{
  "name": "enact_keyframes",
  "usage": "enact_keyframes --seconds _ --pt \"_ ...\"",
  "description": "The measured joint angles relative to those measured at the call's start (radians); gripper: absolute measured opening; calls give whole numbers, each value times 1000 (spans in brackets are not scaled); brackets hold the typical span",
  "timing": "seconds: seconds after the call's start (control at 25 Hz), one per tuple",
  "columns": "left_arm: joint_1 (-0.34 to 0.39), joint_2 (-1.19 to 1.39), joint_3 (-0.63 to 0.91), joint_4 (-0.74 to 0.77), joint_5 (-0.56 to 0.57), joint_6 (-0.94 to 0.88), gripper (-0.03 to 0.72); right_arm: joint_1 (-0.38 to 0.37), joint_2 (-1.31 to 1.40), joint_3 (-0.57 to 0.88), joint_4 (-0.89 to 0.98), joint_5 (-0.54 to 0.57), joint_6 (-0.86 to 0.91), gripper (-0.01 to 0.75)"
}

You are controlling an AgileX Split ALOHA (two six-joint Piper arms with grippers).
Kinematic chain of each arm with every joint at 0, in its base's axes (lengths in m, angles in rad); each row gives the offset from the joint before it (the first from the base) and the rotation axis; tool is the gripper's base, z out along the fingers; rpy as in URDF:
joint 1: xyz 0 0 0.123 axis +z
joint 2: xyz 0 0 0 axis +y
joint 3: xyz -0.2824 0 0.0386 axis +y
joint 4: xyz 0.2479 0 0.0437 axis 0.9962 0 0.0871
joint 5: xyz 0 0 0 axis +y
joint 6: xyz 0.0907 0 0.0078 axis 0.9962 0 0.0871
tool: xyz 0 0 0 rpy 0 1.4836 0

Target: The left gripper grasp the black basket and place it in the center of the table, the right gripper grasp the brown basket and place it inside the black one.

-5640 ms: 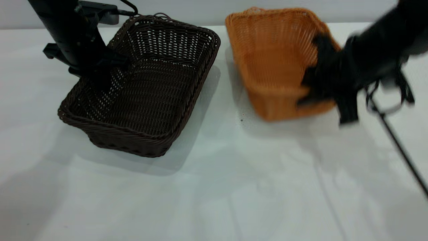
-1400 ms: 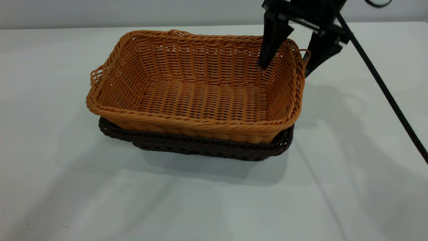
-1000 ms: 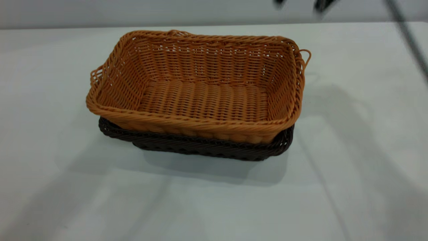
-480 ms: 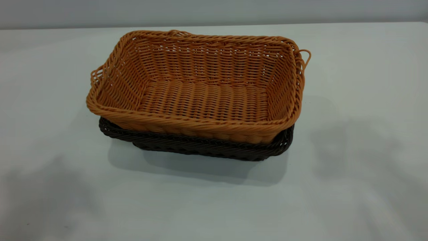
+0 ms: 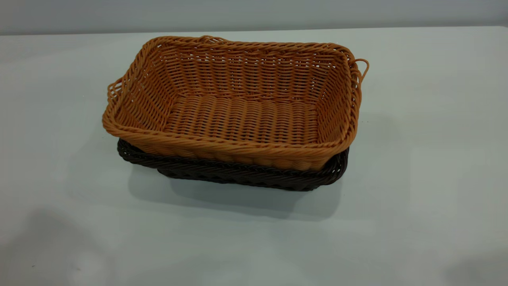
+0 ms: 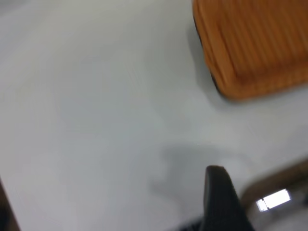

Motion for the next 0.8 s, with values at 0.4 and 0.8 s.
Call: enact_keyframes --seconds 0.4,0.8 --pt "0 -150 456 -102 0 -43 382 0 -196 363 -5 -131 14 573" --pt "0 -531 668 -101 -75 -46 382 1 -201 364 16 -139 16 573"
